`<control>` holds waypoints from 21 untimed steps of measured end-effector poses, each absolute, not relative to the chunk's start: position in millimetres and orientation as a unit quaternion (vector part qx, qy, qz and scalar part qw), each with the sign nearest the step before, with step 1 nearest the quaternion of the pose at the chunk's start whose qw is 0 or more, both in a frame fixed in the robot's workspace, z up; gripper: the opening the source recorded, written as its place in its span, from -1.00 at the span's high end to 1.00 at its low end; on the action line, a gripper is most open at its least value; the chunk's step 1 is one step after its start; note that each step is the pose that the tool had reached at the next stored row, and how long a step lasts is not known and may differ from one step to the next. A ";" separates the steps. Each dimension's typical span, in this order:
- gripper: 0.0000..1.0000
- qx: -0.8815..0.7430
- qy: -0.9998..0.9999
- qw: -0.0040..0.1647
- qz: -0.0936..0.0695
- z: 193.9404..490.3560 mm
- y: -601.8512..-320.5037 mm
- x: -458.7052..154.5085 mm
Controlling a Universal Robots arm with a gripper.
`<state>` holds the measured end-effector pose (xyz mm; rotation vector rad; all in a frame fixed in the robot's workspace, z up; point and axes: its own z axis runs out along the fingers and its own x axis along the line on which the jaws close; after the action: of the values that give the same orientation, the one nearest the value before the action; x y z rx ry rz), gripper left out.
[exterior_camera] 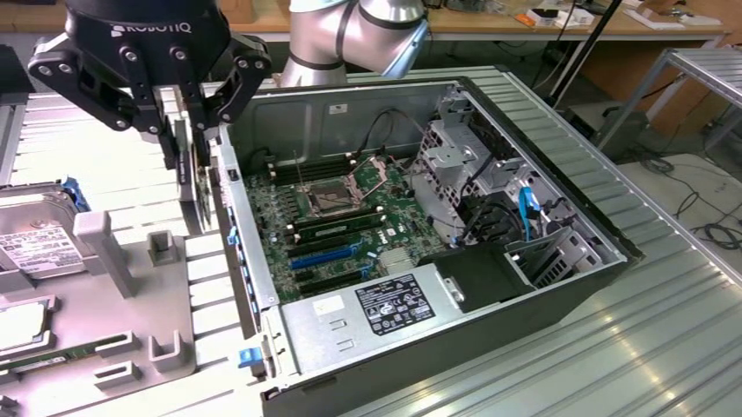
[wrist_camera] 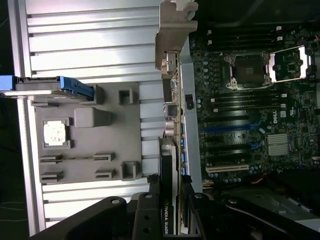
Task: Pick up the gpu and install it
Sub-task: 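Pick up the gpu and move the gpu toward the slot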
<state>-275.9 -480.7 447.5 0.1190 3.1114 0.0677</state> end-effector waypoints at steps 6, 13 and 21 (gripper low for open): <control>0.47 0.038 0.999 0.014 0.022 447.5 -480.7 -267.7; 0.47 0.038 0.999 0.014 0.022 447.6 -480.7 -262.5; 0.47 0.038 0.999 0.014 0.022 447.6 -480.6 -254.4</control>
<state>-254.4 -480.6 447.6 0.1190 3.1114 0.0676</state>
